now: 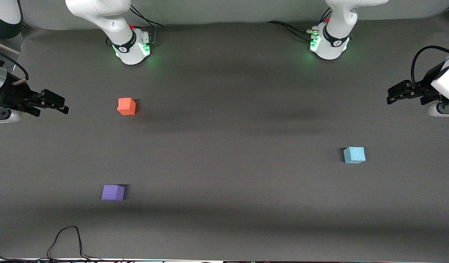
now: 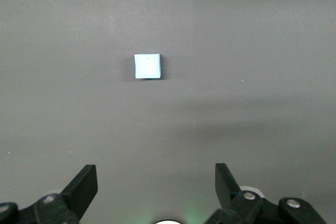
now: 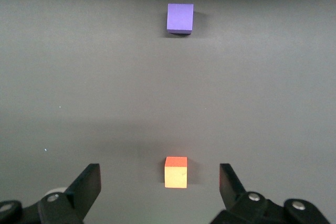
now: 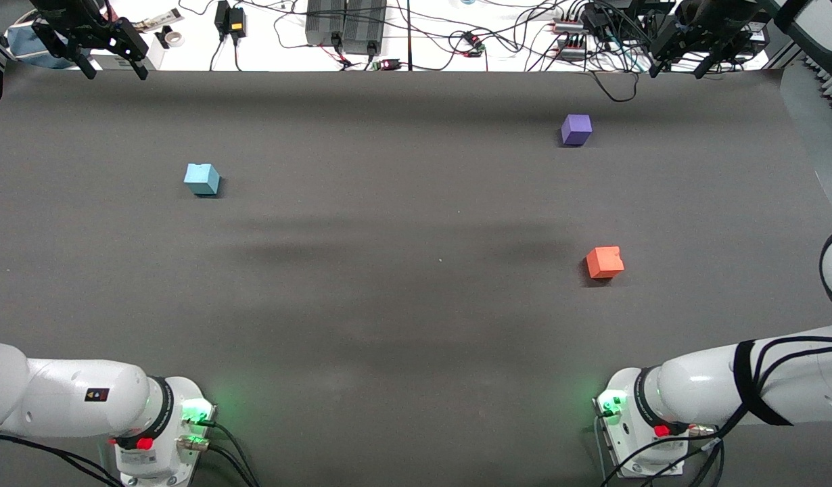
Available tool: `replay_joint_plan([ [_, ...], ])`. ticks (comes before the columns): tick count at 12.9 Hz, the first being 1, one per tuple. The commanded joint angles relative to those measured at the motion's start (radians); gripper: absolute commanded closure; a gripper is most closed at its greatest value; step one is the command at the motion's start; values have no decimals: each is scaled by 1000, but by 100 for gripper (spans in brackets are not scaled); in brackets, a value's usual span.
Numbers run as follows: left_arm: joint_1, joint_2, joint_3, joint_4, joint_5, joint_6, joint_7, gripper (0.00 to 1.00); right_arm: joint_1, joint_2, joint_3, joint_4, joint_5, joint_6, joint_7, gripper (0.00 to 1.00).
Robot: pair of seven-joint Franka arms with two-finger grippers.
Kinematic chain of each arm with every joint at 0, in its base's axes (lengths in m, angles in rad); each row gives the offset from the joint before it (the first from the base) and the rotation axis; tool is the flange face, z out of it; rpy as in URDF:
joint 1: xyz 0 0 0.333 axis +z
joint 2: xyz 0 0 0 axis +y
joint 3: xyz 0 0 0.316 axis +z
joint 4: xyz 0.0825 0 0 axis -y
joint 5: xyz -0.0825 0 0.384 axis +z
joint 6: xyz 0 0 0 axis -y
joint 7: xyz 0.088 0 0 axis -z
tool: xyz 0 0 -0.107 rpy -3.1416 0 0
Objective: Place blue block between orange and purple blocks
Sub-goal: 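Reach the left gripper down to the light blue block and grasp it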
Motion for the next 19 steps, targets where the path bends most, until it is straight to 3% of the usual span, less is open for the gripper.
replay_joint_plan([
  [1, 1, 8, 5, 24, -6, -26, 18, 0, -5, 3, 3, 6, 22, 3, -16, 0],
  [8, 39, 46, 18, -20, 6, 52, 84, 0, -2, 13, 3, 5, 22, 19, -14, 0],
  [11, 50, 51, 18, -130, 7, 191, 85, 0, 0, 10, 3, -7, 20, 22, -13, 0],
  [15, 48, 113, 18, -347, 7, 510, 87, 0, 0, 10, 3, -20, 20, 23, -13, 0],
  [19, 47, 268, 18, -372, 18, 696, 87, 0, 3, -4, 3, -38, 20, 22, -11, 0],
])
